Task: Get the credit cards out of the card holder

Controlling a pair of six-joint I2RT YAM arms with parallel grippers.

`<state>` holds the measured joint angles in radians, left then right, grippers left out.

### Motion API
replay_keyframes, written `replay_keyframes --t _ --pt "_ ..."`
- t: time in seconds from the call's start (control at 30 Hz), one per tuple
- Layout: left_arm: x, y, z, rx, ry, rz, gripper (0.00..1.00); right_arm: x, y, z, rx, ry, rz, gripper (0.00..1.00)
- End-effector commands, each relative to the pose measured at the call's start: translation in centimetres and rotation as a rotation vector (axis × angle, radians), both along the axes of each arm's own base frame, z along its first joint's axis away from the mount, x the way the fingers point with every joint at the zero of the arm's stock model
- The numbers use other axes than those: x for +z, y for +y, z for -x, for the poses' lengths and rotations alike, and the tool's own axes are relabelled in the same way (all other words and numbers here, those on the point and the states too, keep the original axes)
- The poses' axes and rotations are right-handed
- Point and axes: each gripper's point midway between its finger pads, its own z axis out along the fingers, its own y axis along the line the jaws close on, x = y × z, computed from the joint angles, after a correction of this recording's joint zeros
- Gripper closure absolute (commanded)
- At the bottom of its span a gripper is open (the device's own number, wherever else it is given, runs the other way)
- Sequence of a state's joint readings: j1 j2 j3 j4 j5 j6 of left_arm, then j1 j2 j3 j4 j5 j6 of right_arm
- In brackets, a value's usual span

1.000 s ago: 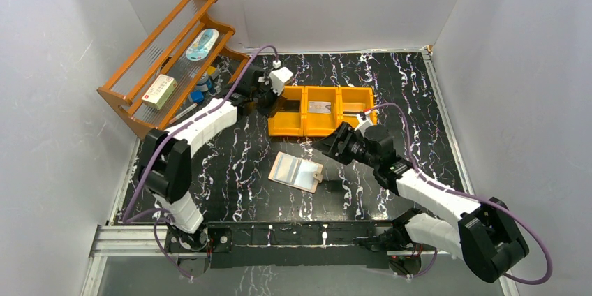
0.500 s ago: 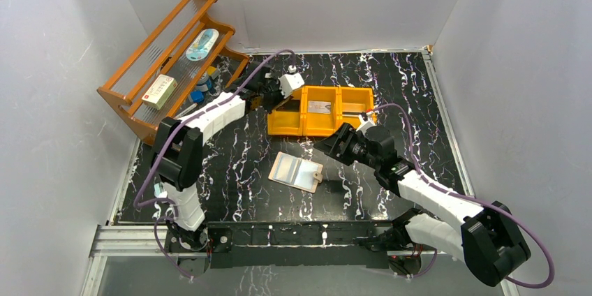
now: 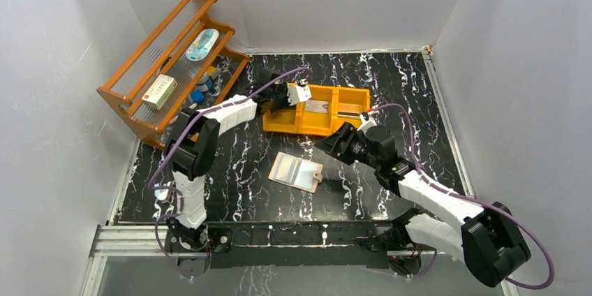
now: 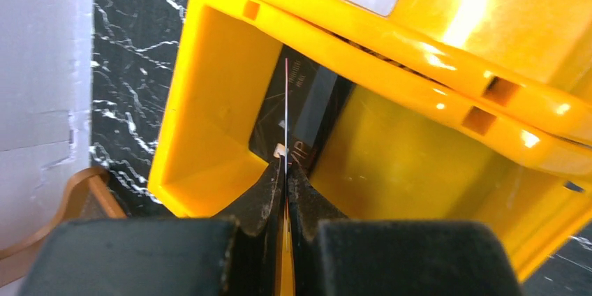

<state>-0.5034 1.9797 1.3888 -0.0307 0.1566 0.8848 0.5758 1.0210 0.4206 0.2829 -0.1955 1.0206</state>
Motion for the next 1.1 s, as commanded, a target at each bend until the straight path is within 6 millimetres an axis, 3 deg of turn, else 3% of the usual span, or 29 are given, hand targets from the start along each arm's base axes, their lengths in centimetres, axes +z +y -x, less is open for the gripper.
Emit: replay_keyframes --t 0.0,0.4,0.63,0.77,1.07 --pt "1.8 -0.2 -2.3 -0.025 -0.161 -0.037 1.0 0.9 -0.1 -0.7 -0.016 -0.038 -0.004 0.26" --pt "-1.0 -1.8 -2.2 -0.11 -0.183 -0.018 1.0 0.1 -0.2 -0.6 -0.009 -0.015 0.005 0.25" --pt "-2.1 -2.1 -1.9 -0.113 -0.173 0.013 0.75 -0.4 -0.3 -0.6 -0.01 0.004 0.011 0.25" --pt "-1.6 -2.0 -1.8 -0.105 -0.196 0.027 0.63 -0.5 -0.3 -0.6 -0.007 0.012 0.011 0.25" --pt "1.1 -1.7 -1.3 -0.066 -0.226 0.082 0.53 -0.6 0.2 -0.6 0.02 0.025 -0.001 0.25"
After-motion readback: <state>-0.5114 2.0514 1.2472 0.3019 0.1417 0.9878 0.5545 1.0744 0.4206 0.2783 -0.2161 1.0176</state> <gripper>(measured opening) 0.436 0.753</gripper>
